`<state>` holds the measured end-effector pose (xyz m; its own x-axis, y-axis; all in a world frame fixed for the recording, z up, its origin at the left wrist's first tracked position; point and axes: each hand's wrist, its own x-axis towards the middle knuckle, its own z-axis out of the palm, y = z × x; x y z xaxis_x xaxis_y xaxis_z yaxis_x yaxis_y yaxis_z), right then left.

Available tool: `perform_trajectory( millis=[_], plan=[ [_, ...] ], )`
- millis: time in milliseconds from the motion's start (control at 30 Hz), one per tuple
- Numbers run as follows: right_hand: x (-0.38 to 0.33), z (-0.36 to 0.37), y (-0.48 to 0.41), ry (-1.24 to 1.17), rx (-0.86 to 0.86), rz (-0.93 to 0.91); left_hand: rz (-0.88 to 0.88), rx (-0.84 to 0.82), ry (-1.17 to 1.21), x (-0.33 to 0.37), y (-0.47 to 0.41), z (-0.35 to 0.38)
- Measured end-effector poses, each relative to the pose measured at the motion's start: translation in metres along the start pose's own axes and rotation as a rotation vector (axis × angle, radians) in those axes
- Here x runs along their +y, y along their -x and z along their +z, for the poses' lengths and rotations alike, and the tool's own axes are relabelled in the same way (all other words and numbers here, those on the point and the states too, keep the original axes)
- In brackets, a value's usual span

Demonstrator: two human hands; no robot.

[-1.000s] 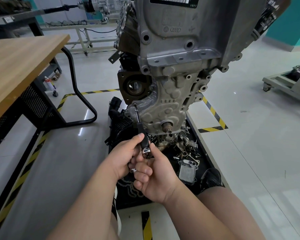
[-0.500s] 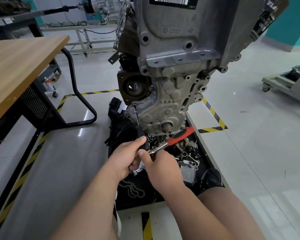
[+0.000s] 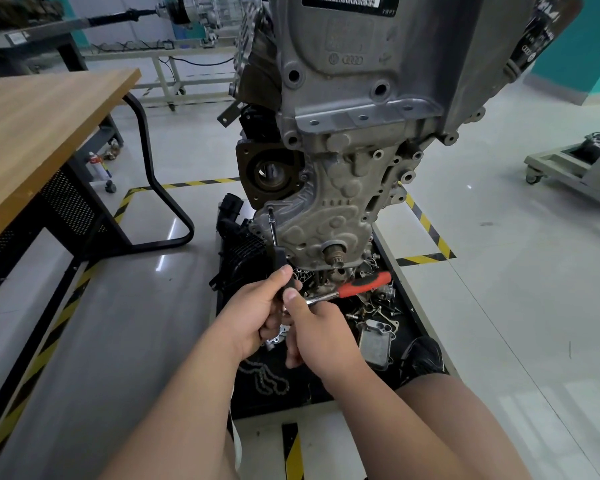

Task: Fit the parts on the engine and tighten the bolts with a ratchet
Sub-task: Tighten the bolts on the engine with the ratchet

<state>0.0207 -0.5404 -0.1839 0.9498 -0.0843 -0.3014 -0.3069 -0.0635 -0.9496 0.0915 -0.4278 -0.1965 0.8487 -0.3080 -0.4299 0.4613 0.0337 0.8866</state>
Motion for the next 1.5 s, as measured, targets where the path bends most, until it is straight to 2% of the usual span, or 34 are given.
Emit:
perform_trajectory(
  millis=[133, 267, 433, 533, 733, 967, 1100, 1200, 1333, 1500],
  plan=[
    [-0.005, 0.006, 0.002, -0.472, -0.154, 0.239, 0.002, -0.004, 0.006, 0.001, 0.003, 0.004],
    [-0.009, 0.006, 0.003, -0.729, -0.297, 0.403, -0.009, 0.011, 0.01, 0.002, 0.003, 0.001],
    [-0.011, 0.005, 0.005, -1.006, -0.418, 0.472, -0.03, -0.037, -0.007, 0.006, 0.006, -0.005],
    [-0.011, 0.006, 0.005, -1.152, -0.473, 0.5, -0.03, -0.006, -0.013, 0.006, 0.006, -0.006],
    [-0.006, 0.009, 0.004, -1.313, -0.549, 0.529, -0.026, 0.018, -0.019, 0.006, 0.005, -0.003],
    [-0.006, 0.008, 0.003, -1.327, -0.56, 0.549, -0.01, 0.006, -0.012, 0.005, 0.005, -0.003],
    [-0.007, 0.008, 0.003, -1.238, -0.525, 0.528, -0.003, 0.017, -0.032, 0.005, 0.004, -0.004],
    [-0.007, 0.011, 0.003, -1.046, -0.432, 0.469, 0.011, 0.024, -0.049, 0.004, 0.004, -0.004],
    [-0.003, 0.016, 0.002, -0.768, -0.227, 0.361, 0.012, 0.043, -0.02, 0.002, 0.002, -0.004],
    [0.003, 0.015, 0.001, -0.319, 0.006, 0.143, 0.003, 0.057, -0.019, 0.001, 0.002, -0.002]
  ],
)
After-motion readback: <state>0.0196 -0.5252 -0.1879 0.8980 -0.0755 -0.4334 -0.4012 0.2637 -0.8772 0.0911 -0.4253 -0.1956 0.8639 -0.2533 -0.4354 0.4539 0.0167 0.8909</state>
